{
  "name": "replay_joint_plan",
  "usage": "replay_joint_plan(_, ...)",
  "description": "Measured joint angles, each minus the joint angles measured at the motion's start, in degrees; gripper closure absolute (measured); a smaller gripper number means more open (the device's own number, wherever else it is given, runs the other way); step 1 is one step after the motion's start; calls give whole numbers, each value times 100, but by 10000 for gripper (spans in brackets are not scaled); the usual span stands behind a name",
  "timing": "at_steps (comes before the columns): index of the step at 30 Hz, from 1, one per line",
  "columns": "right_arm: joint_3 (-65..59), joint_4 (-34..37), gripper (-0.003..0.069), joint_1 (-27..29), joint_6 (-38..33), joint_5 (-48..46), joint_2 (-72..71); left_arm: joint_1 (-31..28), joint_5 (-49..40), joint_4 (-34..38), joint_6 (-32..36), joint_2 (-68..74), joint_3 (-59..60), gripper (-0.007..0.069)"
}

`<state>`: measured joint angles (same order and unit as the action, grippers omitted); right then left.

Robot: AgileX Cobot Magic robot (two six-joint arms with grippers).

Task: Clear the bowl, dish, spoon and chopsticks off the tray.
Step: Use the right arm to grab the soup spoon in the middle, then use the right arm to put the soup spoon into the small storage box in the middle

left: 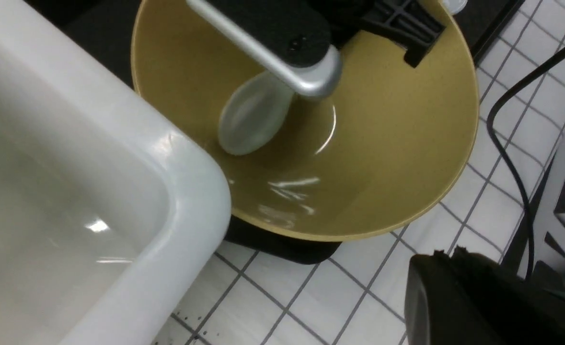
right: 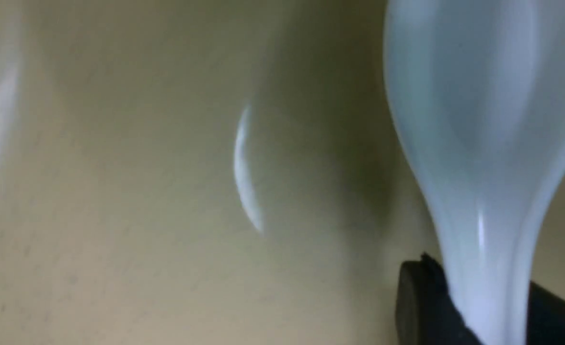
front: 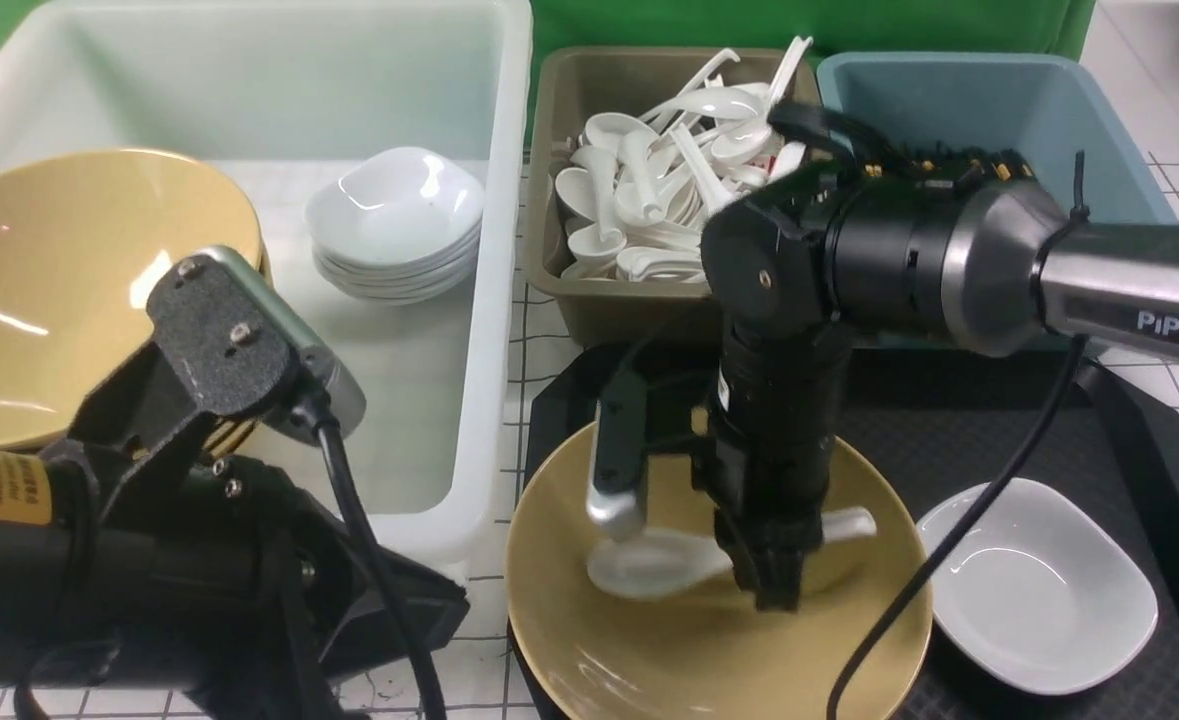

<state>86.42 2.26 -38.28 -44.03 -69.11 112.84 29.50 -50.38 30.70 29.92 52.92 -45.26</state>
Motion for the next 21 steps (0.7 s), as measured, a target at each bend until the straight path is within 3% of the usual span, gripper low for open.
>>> replay_joint_plan(7,737,-407,503,57,665,-87,-359,0,496,-284,-759,154,-281,631)
replay_joint_plan(14,1702,-555,503,726,1431,47,-434,0,482,-1765,-1403,1150,-1375,631)
replay_joint_plan(15,1838,-582,503,955,1690,333,-434,0,482,-2174,-1581,1522,-1708,631)
replay_joint_plan(18,1949,-597,503,1238,2159,959,-382,0,507,-2503,-1756,2132,-2150,631)
replay_joint_plan(21,1974,-602,503,1444,2689,1671,-226,0,545,-2492,-1821,2520,-2438,631)
